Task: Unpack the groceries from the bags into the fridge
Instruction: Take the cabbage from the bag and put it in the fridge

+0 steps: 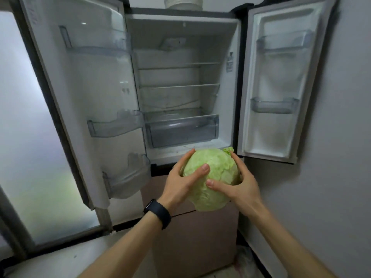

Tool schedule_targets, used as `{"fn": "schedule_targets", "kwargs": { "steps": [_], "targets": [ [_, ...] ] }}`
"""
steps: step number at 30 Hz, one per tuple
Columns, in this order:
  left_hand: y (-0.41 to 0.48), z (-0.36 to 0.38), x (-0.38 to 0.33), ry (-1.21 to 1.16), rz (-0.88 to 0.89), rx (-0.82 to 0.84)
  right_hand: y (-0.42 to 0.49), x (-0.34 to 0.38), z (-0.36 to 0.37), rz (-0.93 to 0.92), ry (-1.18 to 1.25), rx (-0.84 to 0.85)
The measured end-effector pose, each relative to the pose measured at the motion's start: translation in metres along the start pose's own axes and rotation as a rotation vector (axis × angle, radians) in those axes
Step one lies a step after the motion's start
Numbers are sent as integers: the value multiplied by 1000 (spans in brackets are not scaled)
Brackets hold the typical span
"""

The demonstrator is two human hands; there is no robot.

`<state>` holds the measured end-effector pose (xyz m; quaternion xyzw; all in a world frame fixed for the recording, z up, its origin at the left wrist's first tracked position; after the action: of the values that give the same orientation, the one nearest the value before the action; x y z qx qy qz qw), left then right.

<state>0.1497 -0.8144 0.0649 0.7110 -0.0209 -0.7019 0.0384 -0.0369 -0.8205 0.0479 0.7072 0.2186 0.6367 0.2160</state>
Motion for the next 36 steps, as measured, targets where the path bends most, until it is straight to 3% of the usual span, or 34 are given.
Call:
{"fn": "schedule_targets", "kwargs": {
  "steps": [10, 22, 36],
  "targets": [
    [167, 10, -36, -76, 78, -229, 186, -66, 7, -99, 25, 118],
    [409, -78, -33, -162, 145, -645, 419, -165, 125, -187, -14, 173],
    [577, -169, -29, -229, -31, -690, 583, -252, 241, -148, -120, 290]
  ]
}}
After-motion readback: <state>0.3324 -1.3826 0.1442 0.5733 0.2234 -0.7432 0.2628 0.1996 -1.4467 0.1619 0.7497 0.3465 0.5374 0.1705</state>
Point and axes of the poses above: each hand's wrist, its own y-axis towards the middle knuckle, its own z-axis out of the palm, x = y × z, the point moved 2 cm from there along y, towards the middle knuckle, and after that the axes turned 13 degrees about -z, right-handed, at the moved point
